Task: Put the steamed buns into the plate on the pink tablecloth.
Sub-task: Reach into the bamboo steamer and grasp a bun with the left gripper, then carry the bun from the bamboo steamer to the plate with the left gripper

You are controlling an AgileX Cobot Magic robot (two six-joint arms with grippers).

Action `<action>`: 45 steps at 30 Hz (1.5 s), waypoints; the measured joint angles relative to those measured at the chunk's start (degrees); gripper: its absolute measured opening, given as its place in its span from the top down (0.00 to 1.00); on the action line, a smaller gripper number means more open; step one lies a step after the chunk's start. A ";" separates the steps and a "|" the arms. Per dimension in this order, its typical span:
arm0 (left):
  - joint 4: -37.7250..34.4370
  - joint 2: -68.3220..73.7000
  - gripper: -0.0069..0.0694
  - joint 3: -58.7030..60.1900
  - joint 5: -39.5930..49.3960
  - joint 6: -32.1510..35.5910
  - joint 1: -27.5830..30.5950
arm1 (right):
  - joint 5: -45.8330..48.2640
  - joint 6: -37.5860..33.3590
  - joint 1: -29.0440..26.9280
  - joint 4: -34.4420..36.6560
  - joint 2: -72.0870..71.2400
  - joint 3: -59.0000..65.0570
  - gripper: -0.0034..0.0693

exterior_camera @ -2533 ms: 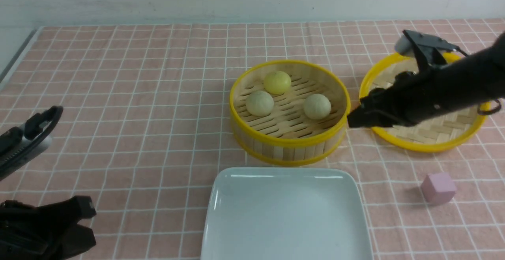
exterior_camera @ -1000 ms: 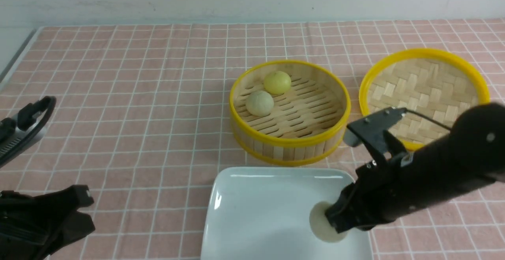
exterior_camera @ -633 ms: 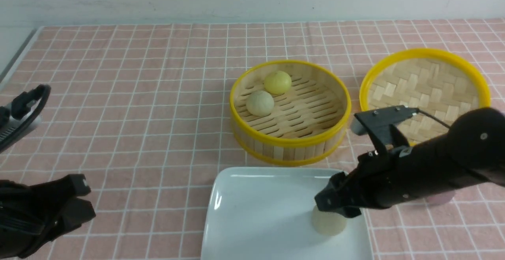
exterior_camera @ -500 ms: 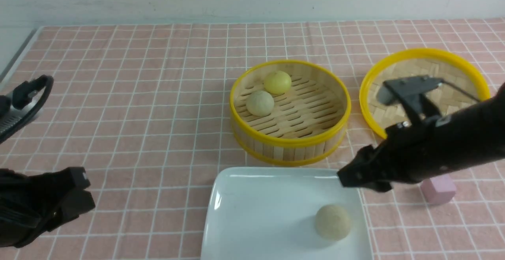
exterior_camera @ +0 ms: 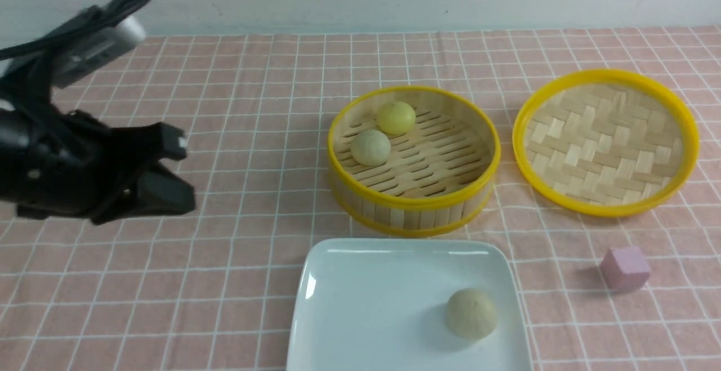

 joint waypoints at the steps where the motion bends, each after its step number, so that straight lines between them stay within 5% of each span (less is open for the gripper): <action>1: -0.32 1.94 0.91 -1.11 -0.63 0.32 -2.17 | -0.24 0.00 0.01 0.00 -1.01 1.01 0.97; 10: 3.32 26.53 0.77 -21.32 -5.96 0.49 -14.72 | -6.18 0.05 0.01 -0.32 -3.57 6.00 0.96; 17: 10.83 44.29 0.53 -42.45 -5.82 0.43 -16.06 | -8.83 0.05 0.01 -0.75 -3.60 6.07 0.96; 23: 12.94 52.19 0.47 -51.48 -3.81 0.44 -16.06 | -9.23 0.05 0.01 -1.11 -3.60 6.07 0.95; 29: 16.70 56.12 0.54 -53.15 -3.36 1.25 -16.06 | -11.89 0.05 0.01 -2.43 -3.60 6.07 0.95; 38: 18.83 57.58 0.87 -53.63 -3.02 1.24 -16.06 | -13.21 0.05 0.01 -2.43 -3.60 7.46 0.94; 45: 16.65 50.27 0.88 -53.46 2.62 0.66 -16.06 | -13.36 0.05 0.01 -2.58 -3.60 8.95 0.93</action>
